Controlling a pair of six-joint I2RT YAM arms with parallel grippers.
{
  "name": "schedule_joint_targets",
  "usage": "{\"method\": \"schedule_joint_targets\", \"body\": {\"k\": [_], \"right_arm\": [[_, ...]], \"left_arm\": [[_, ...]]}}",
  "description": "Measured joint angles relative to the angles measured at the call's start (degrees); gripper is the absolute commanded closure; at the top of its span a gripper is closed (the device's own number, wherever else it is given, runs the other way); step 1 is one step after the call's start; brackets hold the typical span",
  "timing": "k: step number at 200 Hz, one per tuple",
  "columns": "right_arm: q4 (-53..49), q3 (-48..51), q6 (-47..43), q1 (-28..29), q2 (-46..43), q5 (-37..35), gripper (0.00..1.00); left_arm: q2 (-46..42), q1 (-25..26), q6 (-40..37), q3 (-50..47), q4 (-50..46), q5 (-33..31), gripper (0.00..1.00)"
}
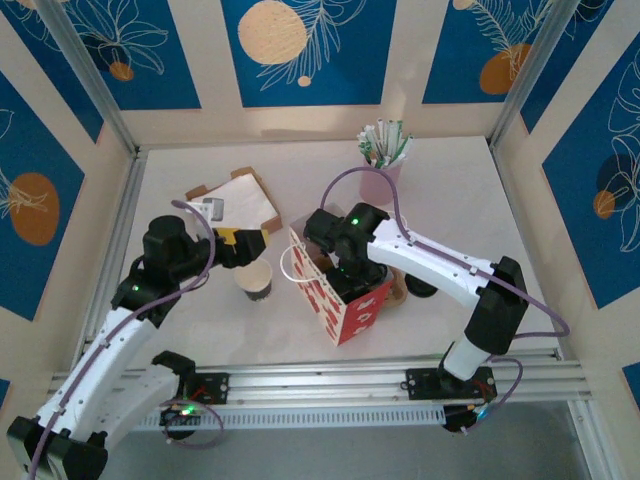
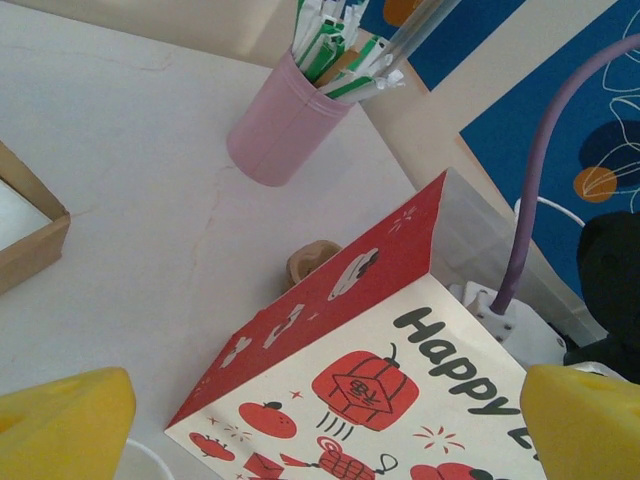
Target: Pack the takeout coffee
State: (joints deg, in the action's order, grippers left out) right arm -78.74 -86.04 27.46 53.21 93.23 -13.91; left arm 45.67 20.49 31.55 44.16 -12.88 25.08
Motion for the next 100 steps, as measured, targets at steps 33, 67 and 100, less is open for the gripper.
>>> {"method": "schedule_joint_targets", "body": {"k": [33, 67, 100], "right_arm": [[0.02, 0.00, 0.00, -0.22, 0.02, 0.02, 0.42], [0.07, 0.00, 0.00, -0.66, 0.02, 0.42, 0.42], [0.04, 0.00, 0.00, -0.79, 0.22, 0.44, 0.42]], "left_arm": [[1.16, 0.02, -0.87, 2.47, -1.51, 0.24, 0.01], [1.73, 0.04, -1.99, 4.76, -1.64, 0.44, 0.01], [2.95, 0.13, -2.12, 5.18, -1.51, 0.46, 0.01]]}}
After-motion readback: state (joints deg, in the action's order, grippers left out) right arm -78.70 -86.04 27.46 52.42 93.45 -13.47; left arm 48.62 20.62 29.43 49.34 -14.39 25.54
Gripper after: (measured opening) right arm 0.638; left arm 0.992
